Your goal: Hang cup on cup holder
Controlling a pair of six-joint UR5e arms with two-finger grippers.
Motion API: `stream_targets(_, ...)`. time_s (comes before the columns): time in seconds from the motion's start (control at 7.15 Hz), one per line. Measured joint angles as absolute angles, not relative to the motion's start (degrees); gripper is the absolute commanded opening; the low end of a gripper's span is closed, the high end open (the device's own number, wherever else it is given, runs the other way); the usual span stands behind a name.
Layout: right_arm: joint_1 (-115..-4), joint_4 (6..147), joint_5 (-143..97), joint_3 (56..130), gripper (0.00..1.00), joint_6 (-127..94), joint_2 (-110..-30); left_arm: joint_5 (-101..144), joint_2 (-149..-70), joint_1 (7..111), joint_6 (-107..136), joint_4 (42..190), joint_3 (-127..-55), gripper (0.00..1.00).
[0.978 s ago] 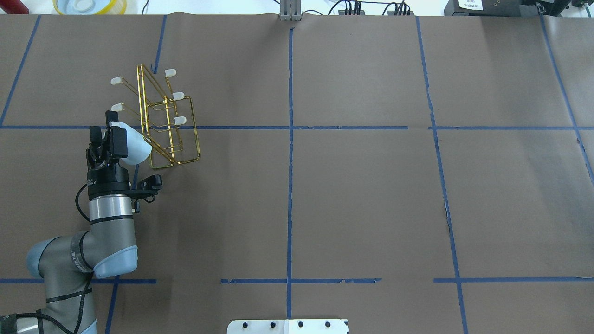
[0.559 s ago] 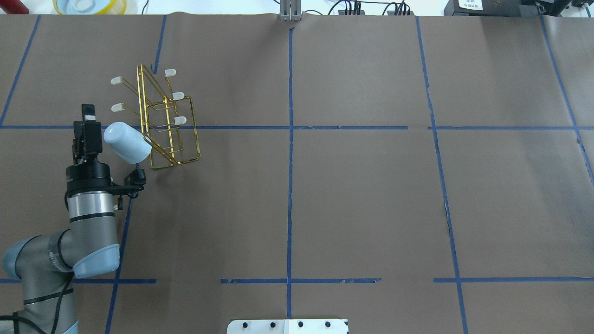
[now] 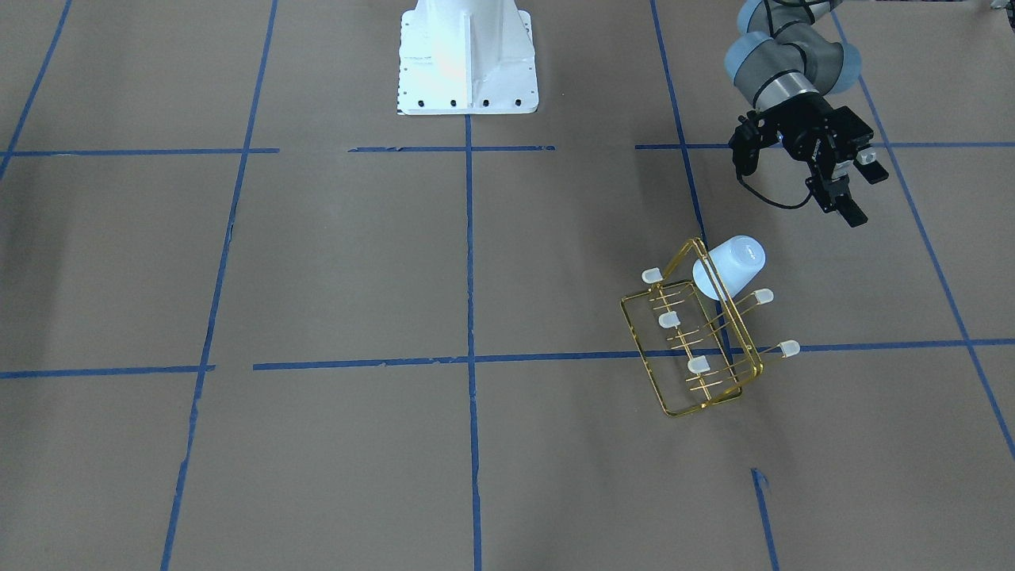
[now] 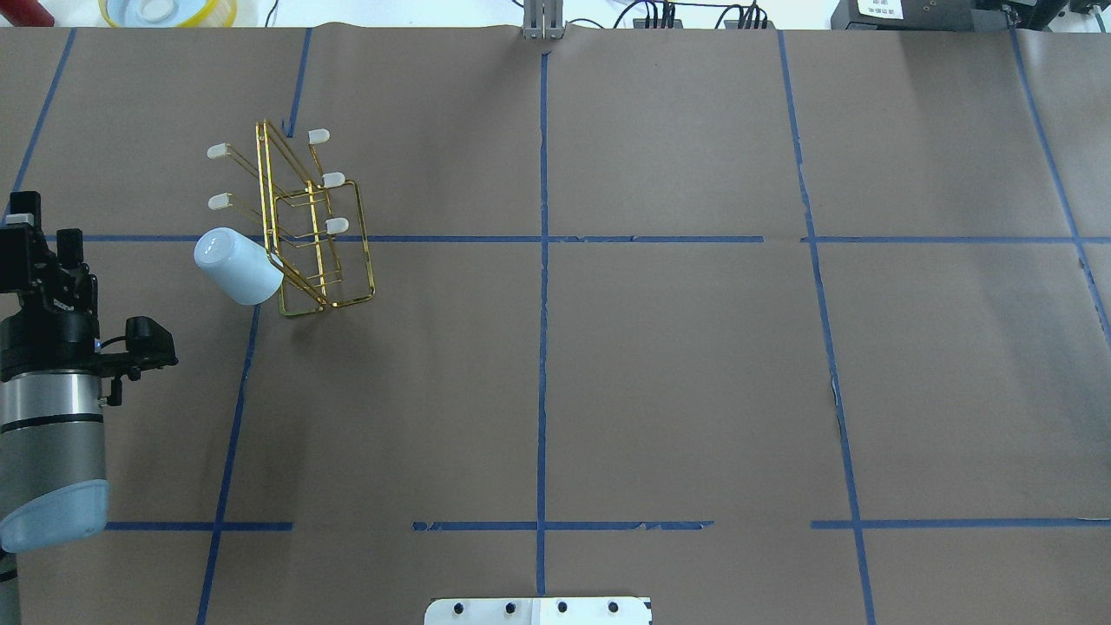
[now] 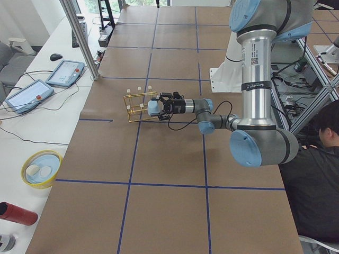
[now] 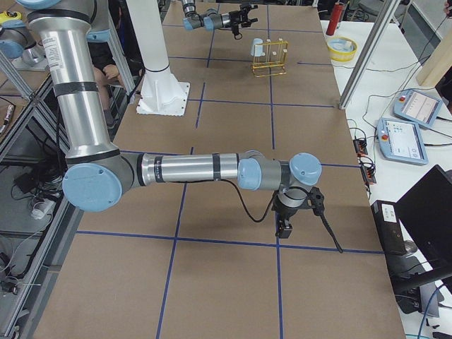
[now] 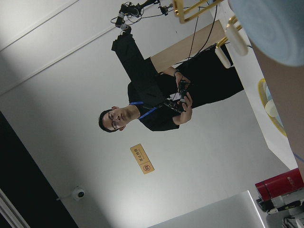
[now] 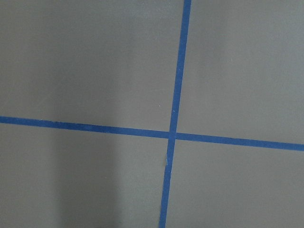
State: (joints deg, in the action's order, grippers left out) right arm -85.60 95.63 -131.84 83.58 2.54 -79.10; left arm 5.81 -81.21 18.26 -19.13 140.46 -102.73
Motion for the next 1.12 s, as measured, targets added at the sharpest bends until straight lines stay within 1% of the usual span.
stream_targets(0.28, -85.6, 95.6, -131.8, 83.6, 1.00, 2.5, -79.1, 14.0, -78.5, 18.3, -5.2, 149.2, -104.7, 1.00)
stream_targets(0.7, -85.6, 95.6, -131.8, 83.7, 1.00, 2.5, -79.1, 25.1, -77.6, 19.1, 13.6, 162.2, -105.3, 1.00)
stream_targets(1.12, -85.6, 95.6, -131.8, 83.6, 1.00, 2.5, -79.1, 34.5, -77.2, 19.9, 43.4, 165.5, -105.8, 1.00)
